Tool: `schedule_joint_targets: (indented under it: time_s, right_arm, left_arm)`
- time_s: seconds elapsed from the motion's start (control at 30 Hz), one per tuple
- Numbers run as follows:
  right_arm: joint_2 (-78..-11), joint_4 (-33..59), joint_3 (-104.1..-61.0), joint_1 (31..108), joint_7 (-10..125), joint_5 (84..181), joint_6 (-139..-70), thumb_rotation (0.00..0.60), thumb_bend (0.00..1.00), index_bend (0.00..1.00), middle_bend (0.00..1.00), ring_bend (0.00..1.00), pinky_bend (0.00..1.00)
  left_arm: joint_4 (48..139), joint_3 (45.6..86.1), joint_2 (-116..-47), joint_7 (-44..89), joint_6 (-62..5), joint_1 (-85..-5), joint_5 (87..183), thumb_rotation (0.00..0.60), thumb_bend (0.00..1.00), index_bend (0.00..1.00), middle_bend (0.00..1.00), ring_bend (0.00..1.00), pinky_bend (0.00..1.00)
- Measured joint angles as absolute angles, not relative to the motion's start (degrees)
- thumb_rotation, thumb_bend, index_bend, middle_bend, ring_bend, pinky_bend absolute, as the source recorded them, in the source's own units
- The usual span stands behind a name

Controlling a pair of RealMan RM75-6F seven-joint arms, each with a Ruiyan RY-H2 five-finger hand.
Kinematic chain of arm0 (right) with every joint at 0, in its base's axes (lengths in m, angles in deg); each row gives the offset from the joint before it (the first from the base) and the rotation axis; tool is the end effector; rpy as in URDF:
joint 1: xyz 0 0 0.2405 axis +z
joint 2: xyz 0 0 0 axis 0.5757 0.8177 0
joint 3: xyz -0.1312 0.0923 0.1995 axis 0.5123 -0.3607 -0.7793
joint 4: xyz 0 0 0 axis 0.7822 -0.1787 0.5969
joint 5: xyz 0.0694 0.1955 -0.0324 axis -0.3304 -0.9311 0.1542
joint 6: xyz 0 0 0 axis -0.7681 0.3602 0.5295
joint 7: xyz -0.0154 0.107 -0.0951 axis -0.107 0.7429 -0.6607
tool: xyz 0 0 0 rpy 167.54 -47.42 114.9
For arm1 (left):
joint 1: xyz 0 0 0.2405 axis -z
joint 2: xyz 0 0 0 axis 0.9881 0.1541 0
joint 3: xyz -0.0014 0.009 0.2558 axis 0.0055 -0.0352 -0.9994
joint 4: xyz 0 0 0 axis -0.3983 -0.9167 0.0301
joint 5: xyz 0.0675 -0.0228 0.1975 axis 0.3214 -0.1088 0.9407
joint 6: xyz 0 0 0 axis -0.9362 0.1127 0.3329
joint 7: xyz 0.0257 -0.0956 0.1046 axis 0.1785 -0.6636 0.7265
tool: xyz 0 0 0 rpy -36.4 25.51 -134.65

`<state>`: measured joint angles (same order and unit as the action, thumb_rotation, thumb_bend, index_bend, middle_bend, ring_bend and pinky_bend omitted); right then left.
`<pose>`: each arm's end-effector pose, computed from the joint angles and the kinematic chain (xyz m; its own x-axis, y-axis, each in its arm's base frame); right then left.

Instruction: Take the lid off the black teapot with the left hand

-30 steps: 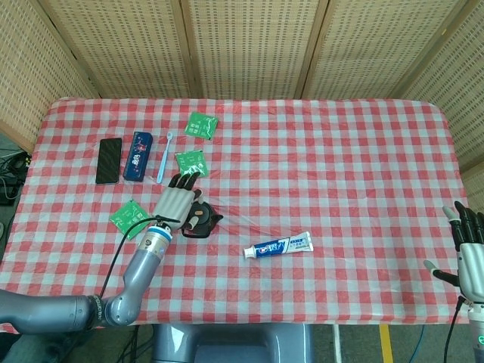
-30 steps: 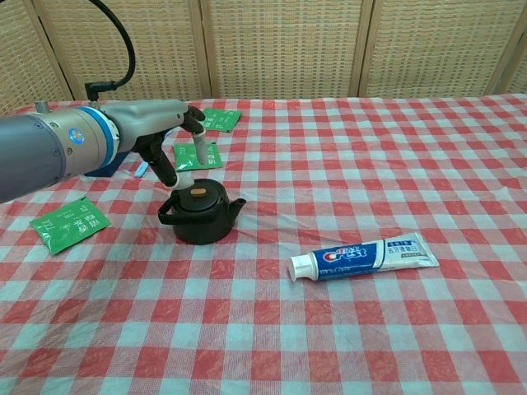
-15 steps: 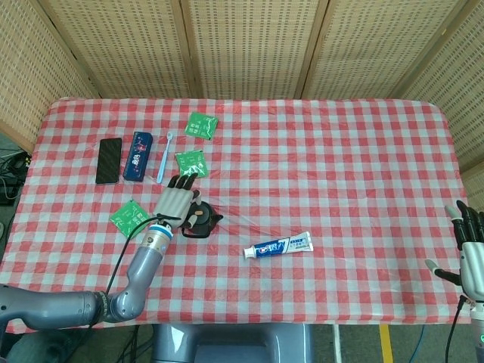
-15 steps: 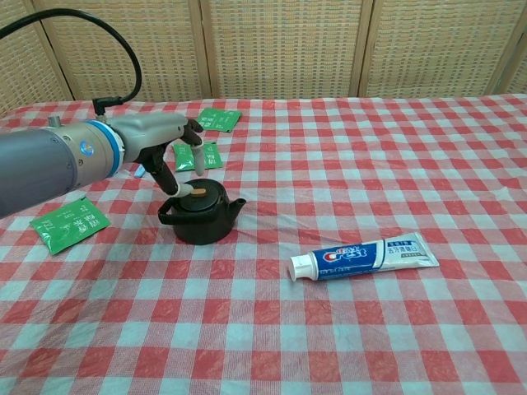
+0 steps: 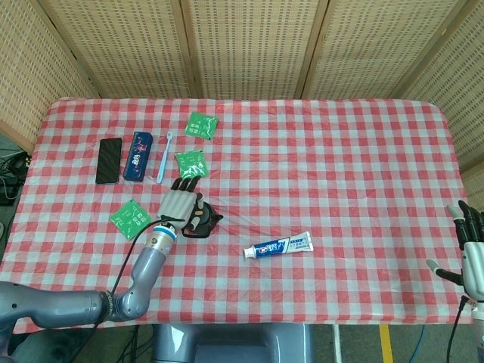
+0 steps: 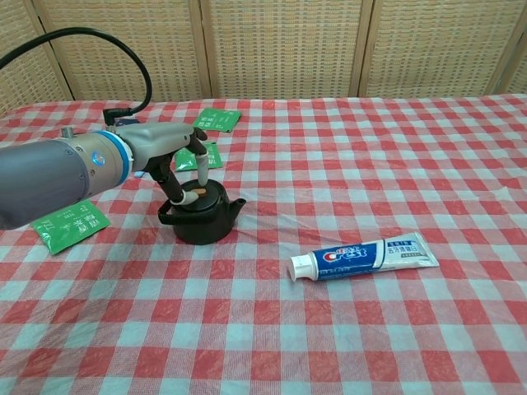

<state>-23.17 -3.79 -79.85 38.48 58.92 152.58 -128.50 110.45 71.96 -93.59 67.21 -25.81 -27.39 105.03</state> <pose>-0.3189 -0.1888 0.1948 0.3948 0.1229 0.9105 -0.9187 0.0600 0.3903 -0.0940 0.3520 -0.0474 0.4883 0.3531 0.7980 0.8723 -0.2256 -0.4339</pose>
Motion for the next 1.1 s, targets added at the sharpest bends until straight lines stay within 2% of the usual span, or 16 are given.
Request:
schedule_joint_targets:
  time_s: [0.4,0.57,0.67,1.1]
  right_arm:
    - [-23.1,-3.7,-79.9,38.6,59.3,152.4,-128.2,0.600,0.00,0.05,0.00,0.00,0.00]
    - [-23.0,-3.7,-80.0,38.6,59.5,152.2,-128.1,0.600,0.00,0.05,0.00,0.00,0.00]
    - [-23.0,-3.7,-80.0,38.6,59.7,152.2,-128.1,0.600,0.00,0.05,0.00,0.00,0.00]
    - [-22.9,-3.8,-79.9,38.5,59.8,152.3,-128.3,0.600,0.00,0.05,0.00,0.00,0.00]
  left_arm:
    - [109.0,71.6,-94.1,66.6,-25.7,-26.8,103.9,0.600,0.34,0.49,0.00,0.00,0.00]
    - [108.2,71.3,-94.5,65.9,-25.0,-26.7,103.8,0.600,0.35,0.59,0.00,0.00,0.00]
    - [107.9,71.1,-94.7,65.3,-24.8,-26.7,104.4,0.600,0.35,0.62,0.00,0.00,0.00]
    - [109.3,71.6,-93.7,62.8,-25.6,-27.3,106.4,0.600,0.36,0.64,0.00,0.00,0.00]
